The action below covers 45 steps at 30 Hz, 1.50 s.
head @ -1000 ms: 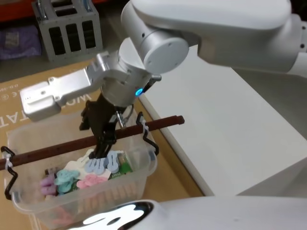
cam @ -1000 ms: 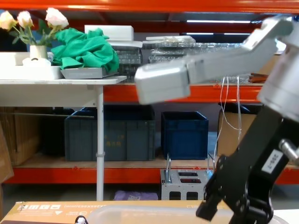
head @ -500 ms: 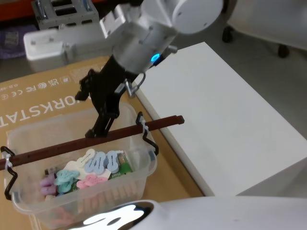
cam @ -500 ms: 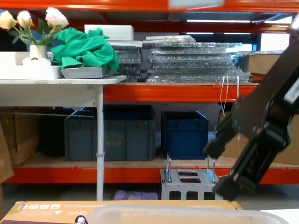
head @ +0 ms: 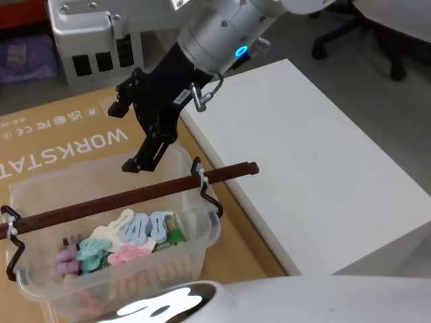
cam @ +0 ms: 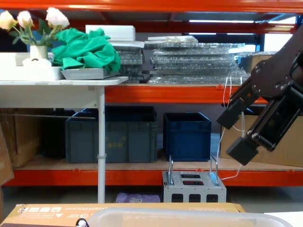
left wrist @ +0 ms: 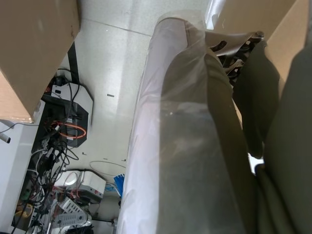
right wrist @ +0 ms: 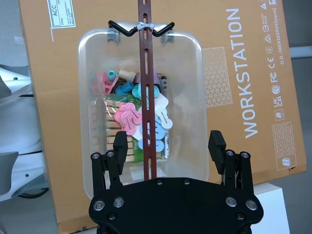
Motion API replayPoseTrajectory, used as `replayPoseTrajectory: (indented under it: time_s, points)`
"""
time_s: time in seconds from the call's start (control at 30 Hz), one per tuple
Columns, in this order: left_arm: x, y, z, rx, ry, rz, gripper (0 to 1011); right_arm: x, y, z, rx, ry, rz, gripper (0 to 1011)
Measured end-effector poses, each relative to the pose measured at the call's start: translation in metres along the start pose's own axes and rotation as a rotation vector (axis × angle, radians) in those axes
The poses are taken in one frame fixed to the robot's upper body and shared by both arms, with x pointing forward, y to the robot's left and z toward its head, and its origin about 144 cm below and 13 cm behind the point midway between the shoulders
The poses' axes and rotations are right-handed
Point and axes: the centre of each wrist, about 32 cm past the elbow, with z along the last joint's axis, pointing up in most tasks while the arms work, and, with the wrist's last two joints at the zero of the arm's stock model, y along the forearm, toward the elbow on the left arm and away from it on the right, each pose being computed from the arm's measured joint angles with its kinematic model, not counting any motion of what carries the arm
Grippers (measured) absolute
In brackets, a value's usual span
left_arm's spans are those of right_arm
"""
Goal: Use one hand to grasp the basket and place it at the designated location.
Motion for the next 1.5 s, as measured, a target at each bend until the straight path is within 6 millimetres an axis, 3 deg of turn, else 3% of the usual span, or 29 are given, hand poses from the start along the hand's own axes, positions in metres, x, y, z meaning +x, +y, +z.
replayPoseTrajectory:
  time_s: [0.3, 1.13, 1.5]
  points:
    - [0.0, 0.0, 0.0, 0.0, 0.0, 0.0, 0, 0.001, 0.008, -0.005, 0.006, 0.011, 0.011, 1000]
    - [0.0, 0.0, 0.0, 0.0, 0.0, 0.0, 0, 0.009, 0.089, -0.009, 0.043, 0.012, 0.192, 1000]
    - [0.0, 0.0, 0.0, 0.0, 0.0, 0.0, 0, 0.01, 0.115, -0.005, 0.055, 0.0, 0.25, 1000]
